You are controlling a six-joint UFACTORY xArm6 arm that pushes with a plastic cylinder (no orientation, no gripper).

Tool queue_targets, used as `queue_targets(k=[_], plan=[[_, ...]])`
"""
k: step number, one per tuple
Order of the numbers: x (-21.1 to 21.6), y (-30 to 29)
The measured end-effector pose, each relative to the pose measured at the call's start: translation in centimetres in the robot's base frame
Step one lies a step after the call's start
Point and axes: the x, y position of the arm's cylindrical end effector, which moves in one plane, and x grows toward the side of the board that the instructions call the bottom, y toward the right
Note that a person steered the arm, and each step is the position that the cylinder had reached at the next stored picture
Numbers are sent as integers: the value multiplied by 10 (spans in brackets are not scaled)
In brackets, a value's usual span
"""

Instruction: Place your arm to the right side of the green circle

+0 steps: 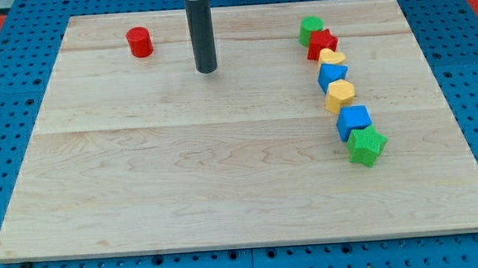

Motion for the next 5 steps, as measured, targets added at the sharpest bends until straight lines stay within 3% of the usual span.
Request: queue_targets(k=[2,3,5], plan=[[-4,42],[15,24],[-44,28]])
